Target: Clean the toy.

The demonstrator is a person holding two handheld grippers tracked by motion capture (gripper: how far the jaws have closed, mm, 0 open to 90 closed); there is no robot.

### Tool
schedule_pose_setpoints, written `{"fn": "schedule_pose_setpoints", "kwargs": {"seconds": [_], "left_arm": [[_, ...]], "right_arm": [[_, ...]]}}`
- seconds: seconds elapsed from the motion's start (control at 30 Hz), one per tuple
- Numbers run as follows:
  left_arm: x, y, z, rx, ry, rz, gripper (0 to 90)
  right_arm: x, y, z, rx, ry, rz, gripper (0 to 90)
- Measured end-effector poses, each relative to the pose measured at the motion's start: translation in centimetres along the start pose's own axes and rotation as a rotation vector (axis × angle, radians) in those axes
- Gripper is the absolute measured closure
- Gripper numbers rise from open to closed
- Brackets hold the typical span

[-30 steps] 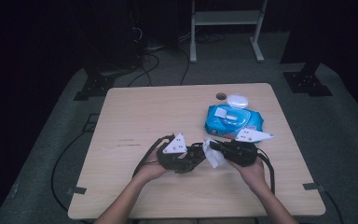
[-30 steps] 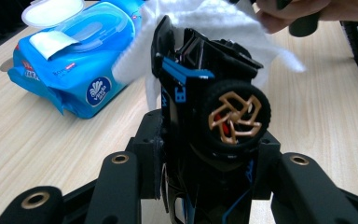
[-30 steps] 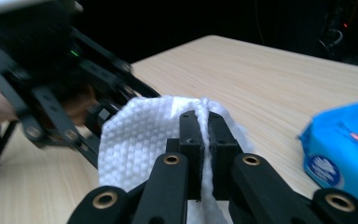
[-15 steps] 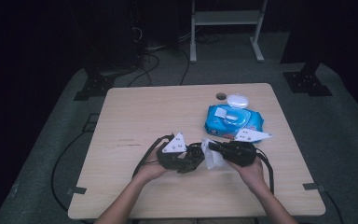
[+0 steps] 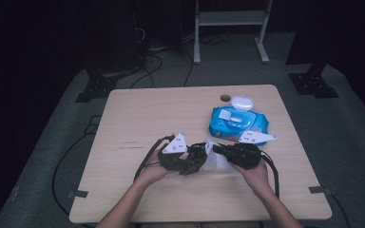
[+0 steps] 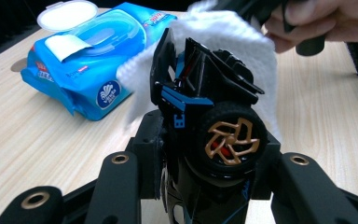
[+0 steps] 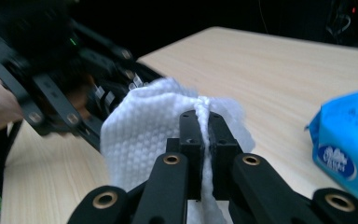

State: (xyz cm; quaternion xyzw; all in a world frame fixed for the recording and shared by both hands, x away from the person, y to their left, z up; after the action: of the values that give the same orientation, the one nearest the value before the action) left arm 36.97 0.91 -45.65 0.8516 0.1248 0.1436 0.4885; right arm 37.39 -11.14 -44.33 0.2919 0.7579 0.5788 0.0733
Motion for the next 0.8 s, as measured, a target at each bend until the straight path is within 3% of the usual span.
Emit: {"fn": "schedule_pose_setpoints", "kwargs": {"seconds": [0.13,0.3,0.67,0.8], "left_arm": [[0.0,0.1,-0.1,-0.005,-0.002,-0.004,57.0],[-0.2,0.4,0.0,-0.023,-0.005,-0.005,57.0],[-0.5,0.3,0.0,-0.058,-0.018,-0.025,57.2],[-0.2,-0.2,-0.3,-0.067,-0.016,-0.037,57.2]], "right_arm": [[-0.2,-0.8,0.4,0.023,0.021,0.033,86.2],[0.5,0.1,0.2,-0.015,0.053,0.043,86.2],[1.8,0.9,0.4,-0.035,0.064,-0.003,86.4],[1.7,0.2,0.9,-0.03,0.071,0.02,86.5]]}}
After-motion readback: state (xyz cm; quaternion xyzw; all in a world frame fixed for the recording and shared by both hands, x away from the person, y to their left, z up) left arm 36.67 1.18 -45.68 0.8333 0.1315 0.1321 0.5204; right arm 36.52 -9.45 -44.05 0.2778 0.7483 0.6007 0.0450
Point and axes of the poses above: each handheld gripper's, and its own axes: z roughly forward along the jaws, y roughly out of its top, x roughly to its left, the point moved 9 cm from there along z, roughly forward along the jaws, and after that the axes turned 4 degrees about y, right-handed, at the moved point
